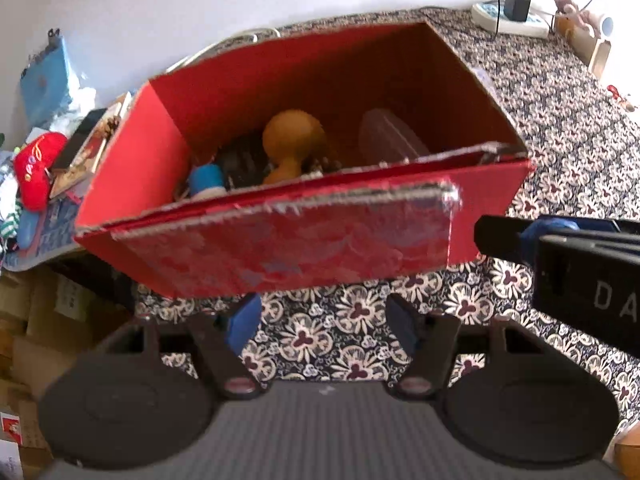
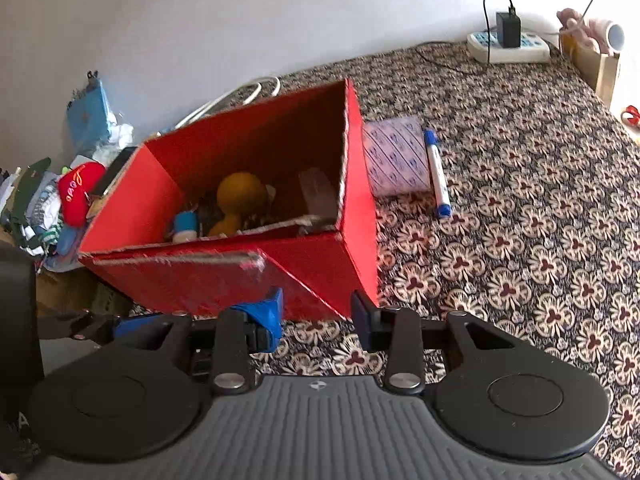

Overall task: Organize rigid objects
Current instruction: 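Withdraw the right gripper up and out of the red box, then move the right gripper toward the blue-capped white marker beside the tape roll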

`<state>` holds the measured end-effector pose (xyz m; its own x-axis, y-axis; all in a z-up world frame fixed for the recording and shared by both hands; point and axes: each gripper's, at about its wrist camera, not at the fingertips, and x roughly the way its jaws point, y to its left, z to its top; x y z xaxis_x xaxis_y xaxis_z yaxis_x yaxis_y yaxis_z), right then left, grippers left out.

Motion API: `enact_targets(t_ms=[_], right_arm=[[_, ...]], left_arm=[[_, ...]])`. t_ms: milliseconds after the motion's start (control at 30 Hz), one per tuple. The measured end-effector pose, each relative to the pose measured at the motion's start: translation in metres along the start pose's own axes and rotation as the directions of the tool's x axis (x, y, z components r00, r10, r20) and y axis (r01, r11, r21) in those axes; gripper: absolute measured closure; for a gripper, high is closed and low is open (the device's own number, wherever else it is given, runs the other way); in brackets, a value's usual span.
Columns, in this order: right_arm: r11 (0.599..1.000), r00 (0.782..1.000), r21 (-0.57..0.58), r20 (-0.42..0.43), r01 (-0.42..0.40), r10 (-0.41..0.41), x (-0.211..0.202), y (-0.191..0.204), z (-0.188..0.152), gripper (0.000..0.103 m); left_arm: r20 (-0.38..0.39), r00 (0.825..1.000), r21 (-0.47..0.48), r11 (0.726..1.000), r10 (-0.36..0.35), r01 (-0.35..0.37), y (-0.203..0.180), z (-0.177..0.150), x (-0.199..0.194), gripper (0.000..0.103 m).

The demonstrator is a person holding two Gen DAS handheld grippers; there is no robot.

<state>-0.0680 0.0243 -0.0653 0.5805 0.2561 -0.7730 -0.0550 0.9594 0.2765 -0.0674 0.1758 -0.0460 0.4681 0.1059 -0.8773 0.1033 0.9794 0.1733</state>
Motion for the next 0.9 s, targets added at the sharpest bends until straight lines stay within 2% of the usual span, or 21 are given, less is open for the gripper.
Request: enact_targets(t_ms=[467, 667, 900], right_arm=[[0.999, 0.997, 0.047, -0.08, -0.004, 0.007, 0.013, -0.011, -0.014, 0.081], [0.999, 0.998, 0.049, -0.068, -0.011, 0.014, 0.014, -0.014, -0.018, 0.08], [0.996, 0.996, 0.085, -0.083, 0.026, -0.019, 0.019, -0.021, -0.018, 0.079]], left_arm=[[-0.058, 0.998, 0.041, 0.999, -0.016, 0.018, -0.008, -0.007, 0.025, 0.034], [-0.071, 0.997, 0.051, 0.998, -0.018, 0.022, -0.007, -0.009, 0.031, 0.034], [-0.084, 0.996, 0.06, 0.998, -0.026, 0.031, -0.007, -0.011, 0.039, 0.034]])
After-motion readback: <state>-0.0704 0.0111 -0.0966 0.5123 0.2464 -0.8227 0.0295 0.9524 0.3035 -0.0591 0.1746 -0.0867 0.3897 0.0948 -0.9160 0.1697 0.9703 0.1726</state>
